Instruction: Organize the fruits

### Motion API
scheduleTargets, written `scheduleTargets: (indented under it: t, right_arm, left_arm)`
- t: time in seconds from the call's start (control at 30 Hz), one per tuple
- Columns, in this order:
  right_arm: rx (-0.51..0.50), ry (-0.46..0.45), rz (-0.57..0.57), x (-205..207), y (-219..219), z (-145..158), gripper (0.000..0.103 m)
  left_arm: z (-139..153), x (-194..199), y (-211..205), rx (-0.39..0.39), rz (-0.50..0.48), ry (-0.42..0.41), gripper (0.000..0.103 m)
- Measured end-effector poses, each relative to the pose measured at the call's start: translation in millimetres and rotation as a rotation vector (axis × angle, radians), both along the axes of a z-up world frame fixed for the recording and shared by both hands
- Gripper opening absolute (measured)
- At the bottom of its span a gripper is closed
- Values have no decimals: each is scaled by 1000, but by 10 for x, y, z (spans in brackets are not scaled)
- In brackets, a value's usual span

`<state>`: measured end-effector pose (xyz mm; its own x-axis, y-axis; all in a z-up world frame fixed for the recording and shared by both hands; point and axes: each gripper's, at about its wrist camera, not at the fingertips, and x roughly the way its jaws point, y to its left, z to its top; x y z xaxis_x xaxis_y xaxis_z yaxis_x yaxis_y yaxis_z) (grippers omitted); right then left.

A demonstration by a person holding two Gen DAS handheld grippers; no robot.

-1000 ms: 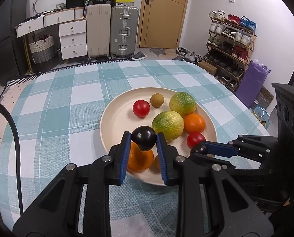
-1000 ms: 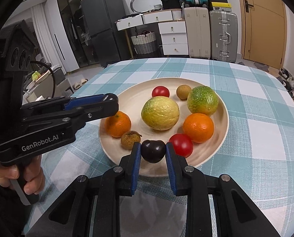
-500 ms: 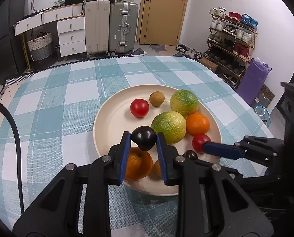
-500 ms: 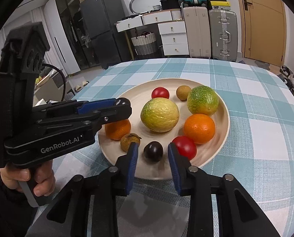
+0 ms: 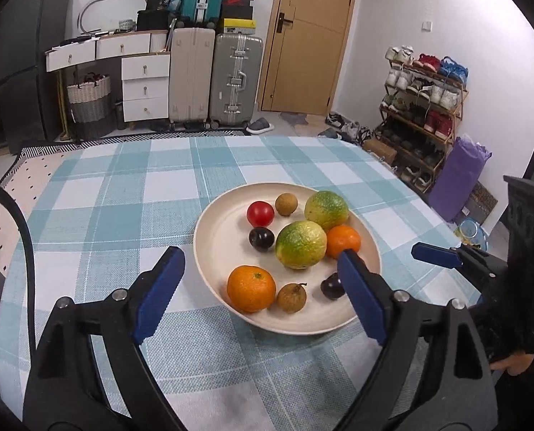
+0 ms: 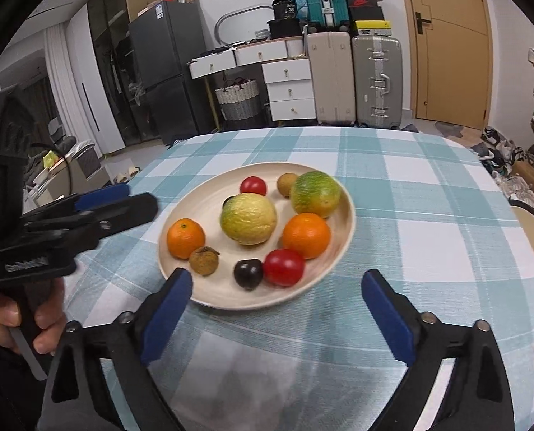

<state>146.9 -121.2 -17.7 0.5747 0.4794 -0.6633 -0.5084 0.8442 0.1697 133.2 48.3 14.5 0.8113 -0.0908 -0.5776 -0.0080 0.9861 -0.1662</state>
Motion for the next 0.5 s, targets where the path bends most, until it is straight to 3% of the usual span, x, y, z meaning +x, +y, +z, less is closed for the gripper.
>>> scheduleTargets:
  t: [0.1, 0.5]
  right_arm:
    - [11, -5, -7, -16, -113, 14, 103]
    - [117, -85, 44, -141, -329, 104, 103]
  left_arm:
    - [46, -132, 15, -1, 24, -19, 103]
    - [-98, -442, -83, -4, 49, -72, 103]
